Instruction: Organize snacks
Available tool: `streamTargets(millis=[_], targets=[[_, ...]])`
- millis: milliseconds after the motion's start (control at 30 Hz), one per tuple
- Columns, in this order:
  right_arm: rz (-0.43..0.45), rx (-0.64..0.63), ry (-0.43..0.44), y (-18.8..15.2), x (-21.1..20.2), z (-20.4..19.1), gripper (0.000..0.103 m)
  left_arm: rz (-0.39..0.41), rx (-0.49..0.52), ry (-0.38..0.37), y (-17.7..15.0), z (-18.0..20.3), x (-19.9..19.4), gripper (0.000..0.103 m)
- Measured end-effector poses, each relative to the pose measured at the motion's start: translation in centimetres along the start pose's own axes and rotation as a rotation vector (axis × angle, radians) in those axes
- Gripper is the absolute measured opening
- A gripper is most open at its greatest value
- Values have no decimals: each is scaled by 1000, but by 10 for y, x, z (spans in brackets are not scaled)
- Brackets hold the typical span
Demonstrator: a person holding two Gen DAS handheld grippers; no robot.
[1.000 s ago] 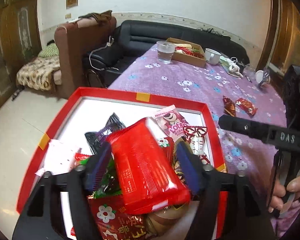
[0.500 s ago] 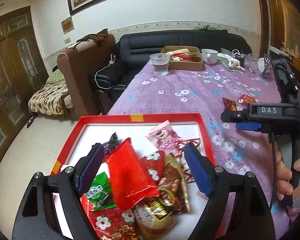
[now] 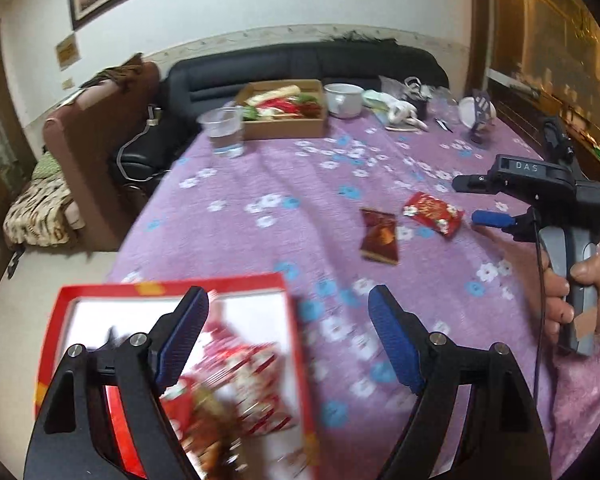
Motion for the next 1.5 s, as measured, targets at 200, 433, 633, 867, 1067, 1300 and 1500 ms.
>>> streamTargets(millis=[200,433,633,867,1067,1300,1500], targets=[[0,-59,-62,3,14,-5,73,-56,67,-11,14,30,27,83],[115,-318,-251,-8,31,-31,73,-122,113,-1,5,43,42,83],[110,-460,-335,-16,49,-42,69,-186,163,23,3,48,62,83],[75,-483,-472,-16,51,-42,44,-214,202,35,19,61,82,83],[19,-93,-293,15,20,7,30,-207,255,12,36,89,107,83],[-21,-72,-258,19,15,13,34,-228,262,-72,38,100,138,82],[-52,-34,-160,26,13,19,62,-218,230,-171,38,98,138,50]])
Point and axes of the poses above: each gripper's, at about its wrist camera, not at the fingertips, and x roughly the way its jaws point, z to its right, y to its top, the point moved 1 cm from there along x, roughly the way its jaws point, and after that the axes turned 2 degrees about z, right-handed, at the moved point
